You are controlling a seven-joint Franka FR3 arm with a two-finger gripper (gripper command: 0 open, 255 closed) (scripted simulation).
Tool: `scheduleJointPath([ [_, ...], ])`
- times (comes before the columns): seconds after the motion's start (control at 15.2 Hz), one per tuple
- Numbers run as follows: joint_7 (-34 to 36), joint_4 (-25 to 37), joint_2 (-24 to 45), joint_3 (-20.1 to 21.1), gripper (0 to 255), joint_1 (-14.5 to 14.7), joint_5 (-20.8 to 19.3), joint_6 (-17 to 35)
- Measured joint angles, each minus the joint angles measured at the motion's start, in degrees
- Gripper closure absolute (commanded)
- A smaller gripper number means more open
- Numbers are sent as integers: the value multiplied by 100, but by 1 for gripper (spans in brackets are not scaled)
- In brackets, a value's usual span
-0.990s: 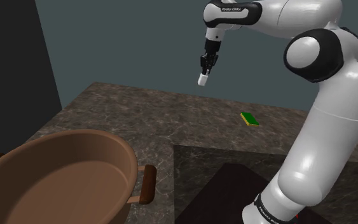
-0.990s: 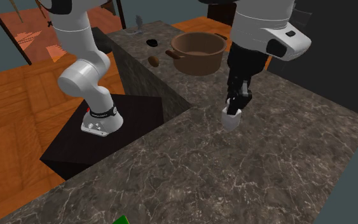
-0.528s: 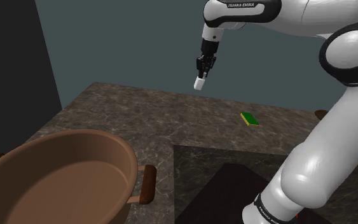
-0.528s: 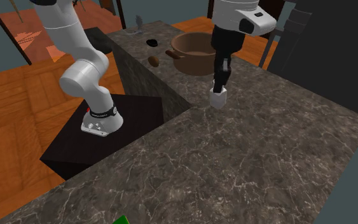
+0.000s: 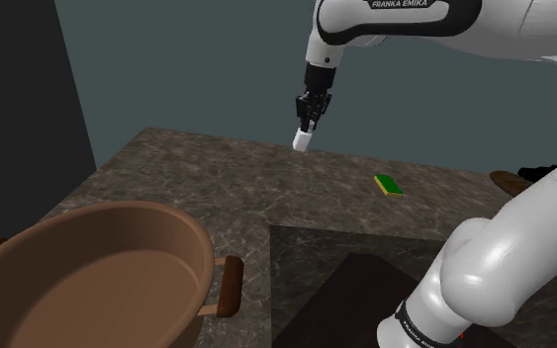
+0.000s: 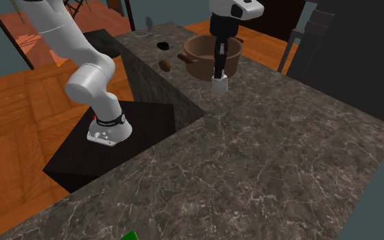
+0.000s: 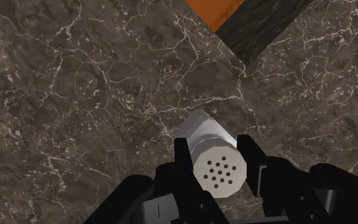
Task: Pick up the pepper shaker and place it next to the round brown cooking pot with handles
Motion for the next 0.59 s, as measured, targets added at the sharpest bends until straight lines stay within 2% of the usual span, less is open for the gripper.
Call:
scheduleJointPath([
  [0.59, 1181, -737, -752, 783, 255, 455, 224, -47],
])
